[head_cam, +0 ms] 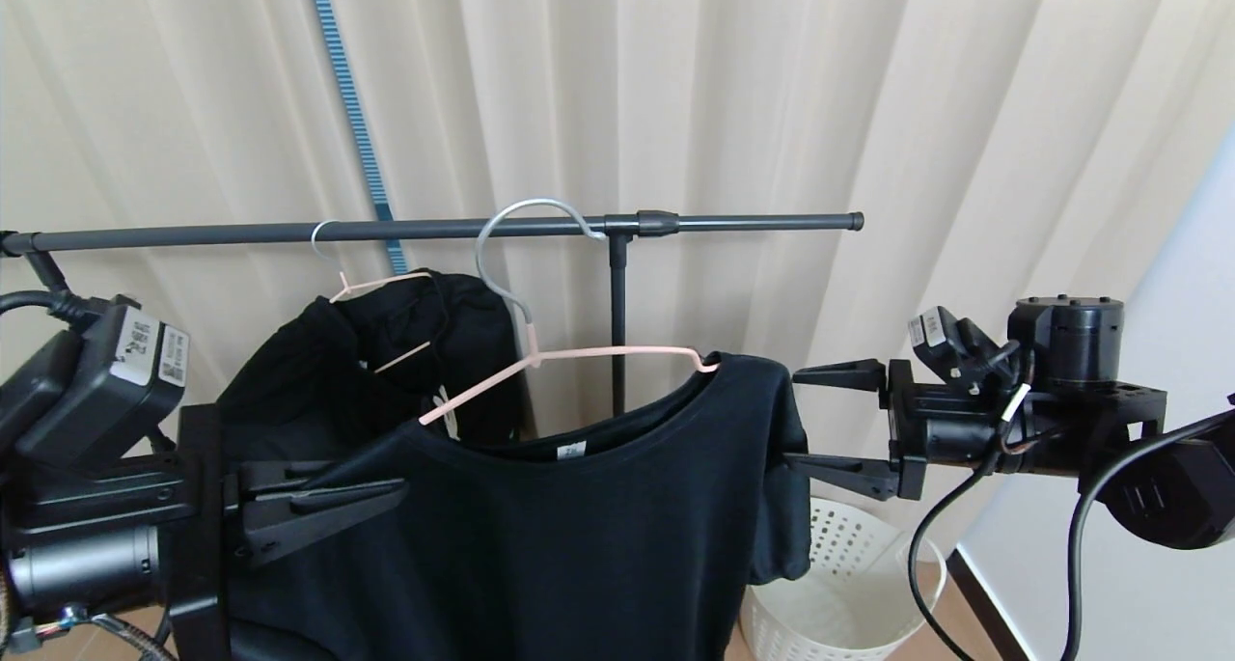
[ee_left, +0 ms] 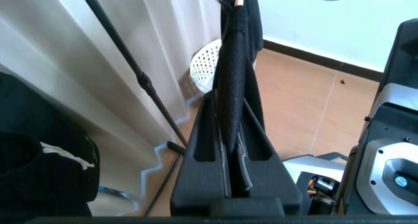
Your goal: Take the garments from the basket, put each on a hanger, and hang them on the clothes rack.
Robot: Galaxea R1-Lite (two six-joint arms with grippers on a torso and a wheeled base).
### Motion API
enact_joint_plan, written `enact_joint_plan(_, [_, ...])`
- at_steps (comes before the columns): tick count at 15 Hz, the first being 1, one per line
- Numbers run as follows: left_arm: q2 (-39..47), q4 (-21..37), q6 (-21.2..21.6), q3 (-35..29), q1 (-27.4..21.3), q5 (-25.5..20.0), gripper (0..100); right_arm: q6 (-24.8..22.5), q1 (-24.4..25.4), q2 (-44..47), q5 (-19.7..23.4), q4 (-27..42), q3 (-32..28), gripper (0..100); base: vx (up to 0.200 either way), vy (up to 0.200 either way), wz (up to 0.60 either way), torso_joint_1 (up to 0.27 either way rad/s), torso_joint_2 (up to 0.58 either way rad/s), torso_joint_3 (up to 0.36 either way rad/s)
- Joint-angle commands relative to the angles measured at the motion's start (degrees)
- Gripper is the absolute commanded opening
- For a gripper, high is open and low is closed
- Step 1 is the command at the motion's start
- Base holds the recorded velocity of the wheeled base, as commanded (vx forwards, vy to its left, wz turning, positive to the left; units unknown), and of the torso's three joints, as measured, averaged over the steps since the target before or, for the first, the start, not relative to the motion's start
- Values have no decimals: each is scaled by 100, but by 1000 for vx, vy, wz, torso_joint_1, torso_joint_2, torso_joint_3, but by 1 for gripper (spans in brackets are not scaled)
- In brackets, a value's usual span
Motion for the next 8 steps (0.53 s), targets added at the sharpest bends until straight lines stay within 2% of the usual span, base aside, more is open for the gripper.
enact_joint_plan(1, [-210,2,-2,93,0,2,0,-10,-74,410,-2,-1,-140,100,0,0,0,0,0,0])
enact_joint_plan(2, [-227,2,-2,128,0,2,0,-10,-74,507,-11,-1,-184,100,0,0,0,0,0,0])
enact_joint_plan(3, [-236,2,-2,137,0,2,0,-10,-83,559,-11,-1,-193,0,0,0,0,0,0,0])
enact_joint_plan(6, [-298,2,-11,163,0,2,0,-1,-83,594,-169,-1,-254,0,0,0,0,0,0,0])
enact_joint_plan(8, [-324,2,-46,172,53,2,0,-1,-259,586,-205,-1,-325,0,0,0,0,0,0,0])
